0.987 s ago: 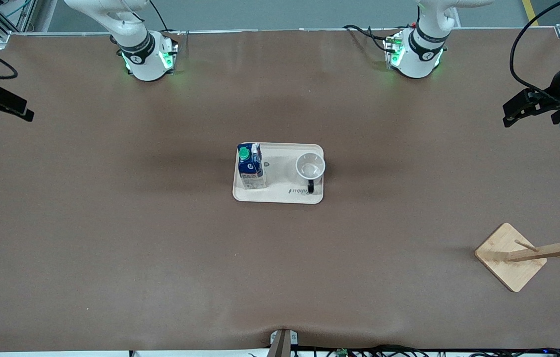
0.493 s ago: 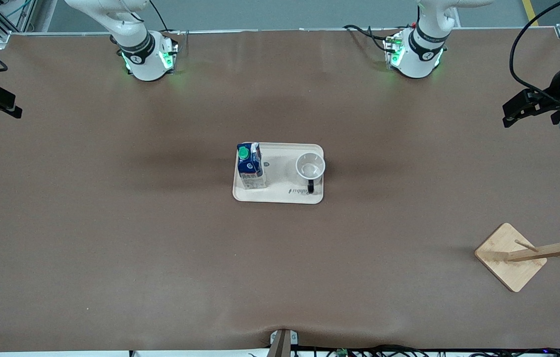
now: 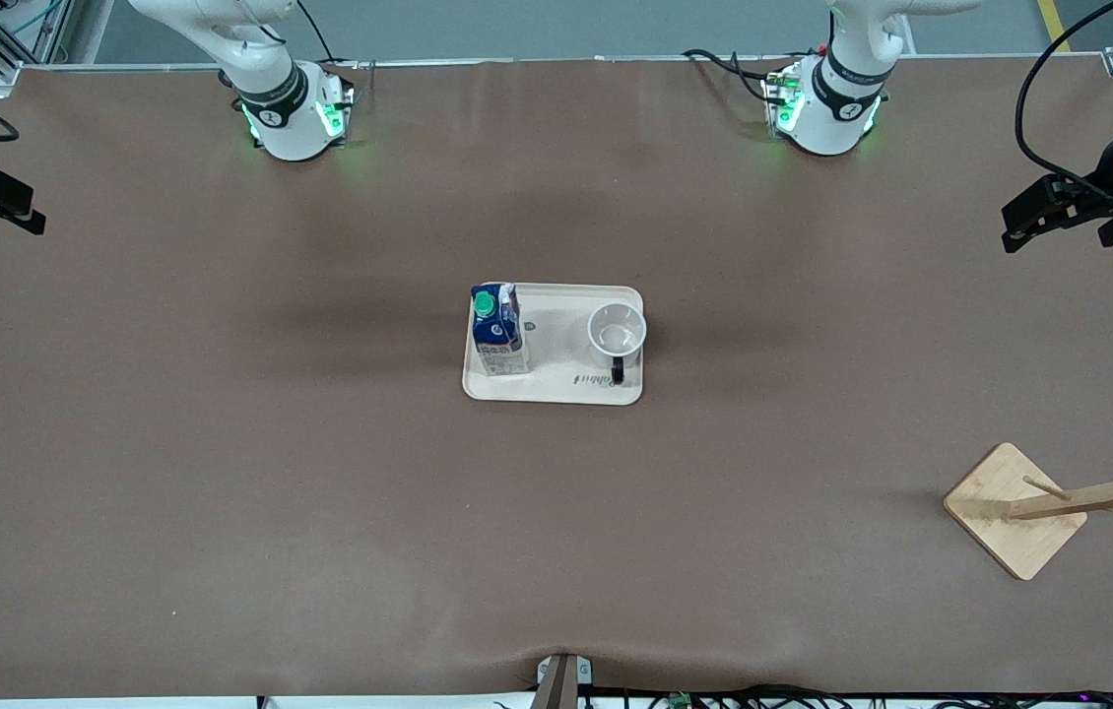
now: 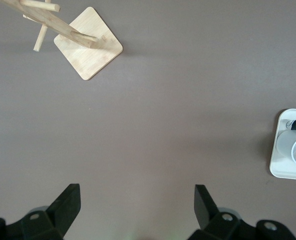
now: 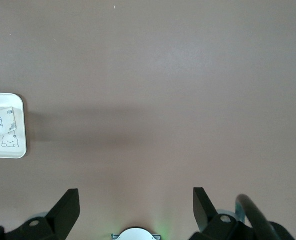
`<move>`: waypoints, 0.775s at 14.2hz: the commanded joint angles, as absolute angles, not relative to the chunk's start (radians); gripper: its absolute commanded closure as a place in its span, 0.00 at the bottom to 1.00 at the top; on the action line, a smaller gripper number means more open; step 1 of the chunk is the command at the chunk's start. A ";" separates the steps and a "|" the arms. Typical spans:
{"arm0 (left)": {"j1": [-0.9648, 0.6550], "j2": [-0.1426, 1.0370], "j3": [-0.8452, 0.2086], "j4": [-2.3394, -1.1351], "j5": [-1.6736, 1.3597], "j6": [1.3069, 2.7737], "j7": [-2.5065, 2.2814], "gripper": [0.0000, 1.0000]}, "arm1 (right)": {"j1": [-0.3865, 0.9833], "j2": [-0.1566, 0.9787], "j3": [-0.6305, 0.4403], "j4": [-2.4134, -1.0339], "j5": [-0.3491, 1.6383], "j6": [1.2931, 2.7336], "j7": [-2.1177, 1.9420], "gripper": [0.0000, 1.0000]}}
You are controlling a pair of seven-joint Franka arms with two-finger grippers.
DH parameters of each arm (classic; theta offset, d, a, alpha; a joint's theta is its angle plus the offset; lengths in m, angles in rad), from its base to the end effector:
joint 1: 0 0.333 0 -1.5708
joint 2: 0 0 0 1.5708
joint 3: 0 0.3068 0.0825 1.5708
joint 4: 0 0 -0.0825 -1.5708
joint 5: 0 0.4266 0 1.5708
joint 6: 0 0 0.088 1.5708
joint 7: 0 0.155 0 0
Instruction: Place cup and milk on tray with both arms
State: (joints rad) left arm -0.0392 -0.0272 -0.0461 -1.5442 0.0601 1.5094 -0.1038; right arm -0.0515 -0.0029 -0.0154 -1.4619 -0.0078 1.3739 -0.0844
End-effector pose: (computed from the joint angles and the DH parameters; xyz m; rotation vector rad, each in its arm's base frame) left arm 0.5812 -0.0404 0.5919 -3.0797 -0.0339 0.0028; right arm 0.5695 -0.0395 0.6077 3.1374 0.0256 -0.1341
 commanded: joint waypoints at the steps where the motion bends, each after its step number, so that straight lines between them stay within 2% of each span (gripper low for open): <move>1: -0.051 -0.028 -0.038 -1.534 0.044 1.513 -0.095 0.00 | -0.064 -0.029 0.000 -1.486 -0.028 1.367 -0.097 0.00; 11: -0.052 -0.014 -0.041 -1.514 0.044 1.513 -0.092 0.00 | -0.066 -0.029 0.000 -1.485 -0.015 1.361 -0.094 0.00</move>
